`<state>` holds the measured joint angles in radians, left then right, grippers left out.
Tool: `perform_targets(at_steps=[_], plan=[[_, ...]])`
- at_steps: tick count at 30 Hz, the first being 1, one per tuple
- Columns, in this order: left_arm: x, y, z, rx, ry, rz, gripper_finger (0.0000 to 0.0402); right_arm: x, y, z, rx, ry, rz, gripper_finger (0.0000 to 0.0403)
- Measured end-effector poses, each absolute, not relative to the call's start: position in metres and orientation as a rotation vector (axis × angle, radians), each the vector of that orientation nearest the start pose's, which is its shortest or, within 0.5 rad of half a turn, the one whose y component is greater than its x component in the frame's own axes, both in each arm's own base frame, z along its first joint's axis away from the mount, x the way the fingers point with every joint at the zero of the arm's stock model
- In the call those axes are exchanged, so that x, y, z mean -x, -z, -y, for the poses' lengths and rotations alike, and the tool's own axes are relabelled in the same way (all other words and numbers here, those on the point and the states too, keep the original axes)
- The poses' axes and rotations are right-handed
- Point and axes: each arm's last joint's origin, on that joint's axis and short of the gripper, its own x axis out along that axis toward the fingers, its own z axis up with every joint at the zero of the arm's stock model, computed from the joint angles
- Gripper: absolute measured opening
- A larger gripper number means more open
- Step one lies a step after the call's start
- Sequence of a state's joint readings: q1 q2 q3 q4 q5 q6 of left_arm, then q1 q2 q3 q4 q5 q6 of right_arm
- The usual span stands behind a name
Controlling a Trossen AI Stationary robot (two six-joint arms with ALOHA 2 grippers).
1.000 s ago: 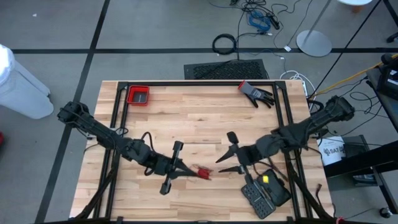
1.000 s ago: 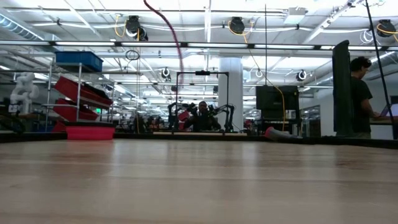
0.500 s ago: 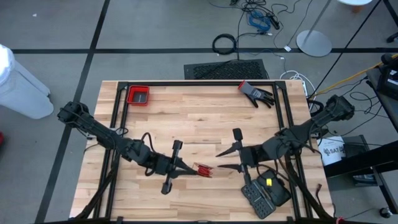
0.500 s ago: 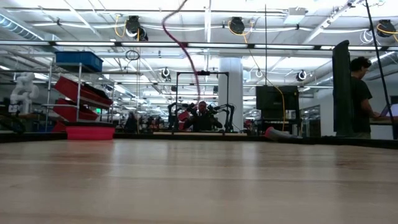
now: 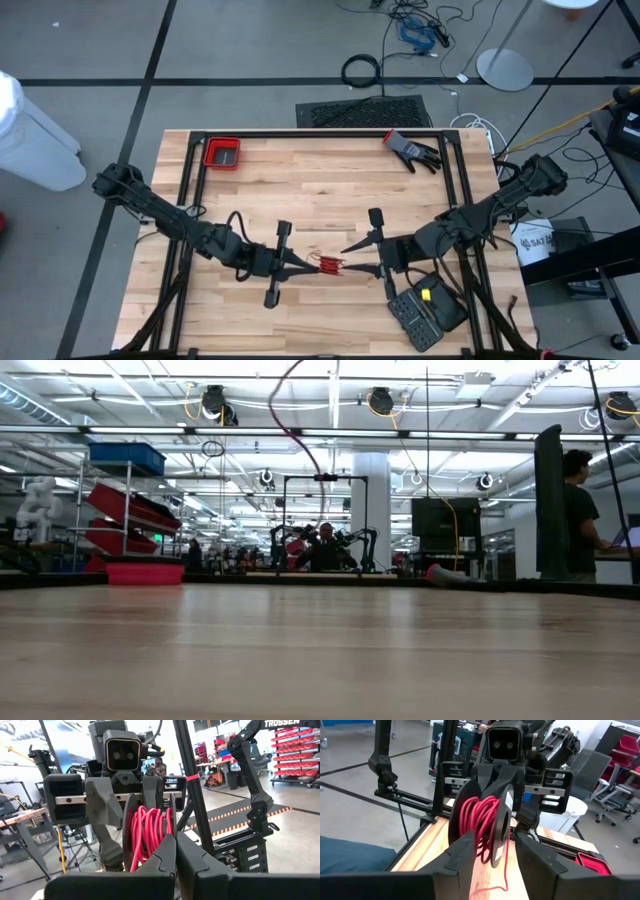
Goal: Coil cords
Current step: Coil the red wire onto the spool
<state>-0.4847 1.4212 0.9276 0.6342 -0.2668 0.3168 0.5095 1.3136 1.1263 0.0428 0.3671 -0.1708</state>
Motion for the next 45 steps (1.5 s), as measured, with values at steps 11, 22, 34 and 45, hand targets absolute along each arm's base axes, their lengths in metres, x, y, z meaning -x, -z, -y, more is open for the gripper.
perform_targets(at_steps=[11, 22, 34, 45], plan=[[-0.2862, -0.3147, 0.1425, -0.242, 0.198, 0.163, 0.0001, -0.265, -0.3578, -0.139, 0.238, -0.234, -0.119, 0.0058], [-0.2864, -0.3148, 0.1421, -0.241, 0.195, 0.164, 0.0001, -0.2643, -0.3583, -0.1391, 0.239, -0.167, -0.118, 0.0086], [-0.2864, -0.3148, 0.1421, -0.241, 0.195, 0.163, 0.0001, -0.2586, -0.3628, -0.1394, 0.234, -0.175, -0.107, 0.008], [-0.2864, -0.3147, 0.1421, -0.241, 0.195, 0.162, 0.0001, -0.257, -0.3611, -0.137, 0.253, -0.102, -0.137, 0.008]])
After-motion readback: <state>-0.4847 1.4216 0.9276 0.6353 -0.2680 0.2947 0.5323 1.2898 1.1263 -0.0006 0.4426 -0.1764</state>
